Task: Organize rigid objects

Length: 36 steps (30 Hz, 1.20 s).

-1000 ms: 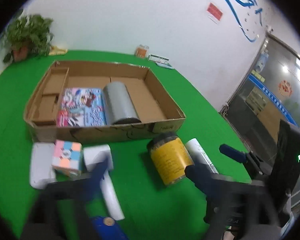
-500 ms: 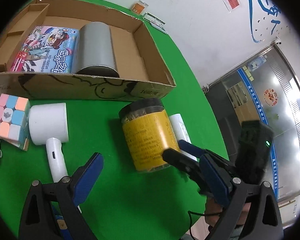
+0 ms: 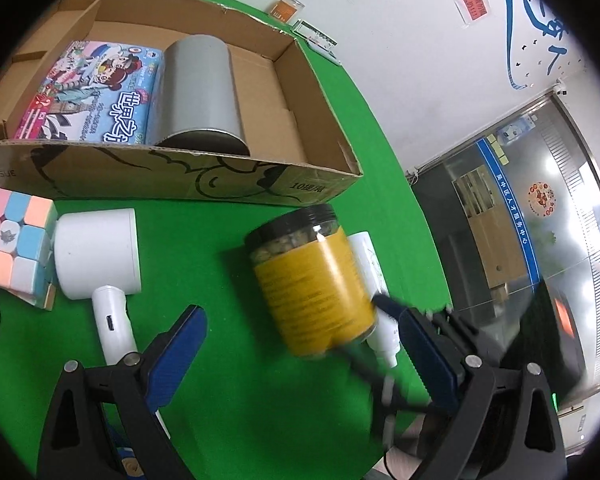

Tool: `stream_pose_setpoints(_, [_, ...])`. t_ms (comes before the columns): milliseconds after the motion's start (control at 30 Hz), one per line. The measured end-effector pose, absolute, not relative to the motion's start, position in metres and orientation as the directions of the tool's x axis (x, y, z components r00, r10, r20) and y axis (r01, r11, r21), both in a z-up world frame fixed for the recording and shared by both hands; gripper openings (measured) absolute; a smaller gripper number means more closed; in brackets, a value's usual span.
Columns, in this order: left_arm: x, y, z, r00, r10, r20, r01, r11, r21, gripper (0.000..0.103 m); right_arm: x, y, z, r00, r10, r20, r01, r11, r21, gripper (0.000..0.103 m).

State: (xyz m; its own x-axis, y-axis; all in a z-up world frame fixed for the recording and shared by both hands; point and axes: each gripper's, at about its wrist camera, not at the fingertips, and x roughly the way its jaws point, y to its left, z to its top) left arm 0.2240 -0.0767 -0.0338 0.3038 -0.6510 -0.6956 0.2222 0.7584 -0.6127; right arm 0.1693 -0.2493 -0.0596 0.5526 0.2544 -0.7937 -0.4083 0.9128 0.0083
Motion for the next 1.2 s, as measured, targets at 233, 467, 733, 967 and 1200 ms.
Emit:
stream_pose_setpoints(233, [0.232, -0.072, -0.047, 0.274, -0.632, -0.725, 0.167, 0.774, -0.611, 0.097, 0.181, -0.293, -0.054, 0.469, 0.512, -0.720, -0.326, 0.858, 0.397, 0.070])
stream_pose_setpoints(467, [0.247, -0.081, -0.065, 0.198, -0.608, -0.769, 0.143, 0.794, -0.591, 0.093, 0.216, -0.297, -0.092, 0.332, 0.578, -0.746, -0.206, 0.816, 0.540, 0.071])
stream_pose_setpoints(733, [0.249, -0.081, -0.075, 0.174, -0.603, -0.779, 0.147, 0.798, -0.585, 0.083, 0.233, -0.263, -0.102, 0.298, 0.517, -0.803, -0.226, 0.855, 0.467, 0.079])
stream_pose_setpoints(967, [0.242, -0.081, -0.069, 0.213, -0.582, -0.785, 0.160, 0.813, -0.559, 0.081, 0.232, -0.249, -0.102, 0.339, 0.468, -0.816, -0.236, 0.882, 0.408, 0.081])
stream_pose_setpoints(1200, [0.226, -0.085, -0.019, 0.353, -0.585, -0.730, 0.268, 0.811, -0.520, 0.080, 0.214, -0.241, -0.051, 0.497, 0.424, -0.757, -0.284, 0.904, 0.320, 0.080])
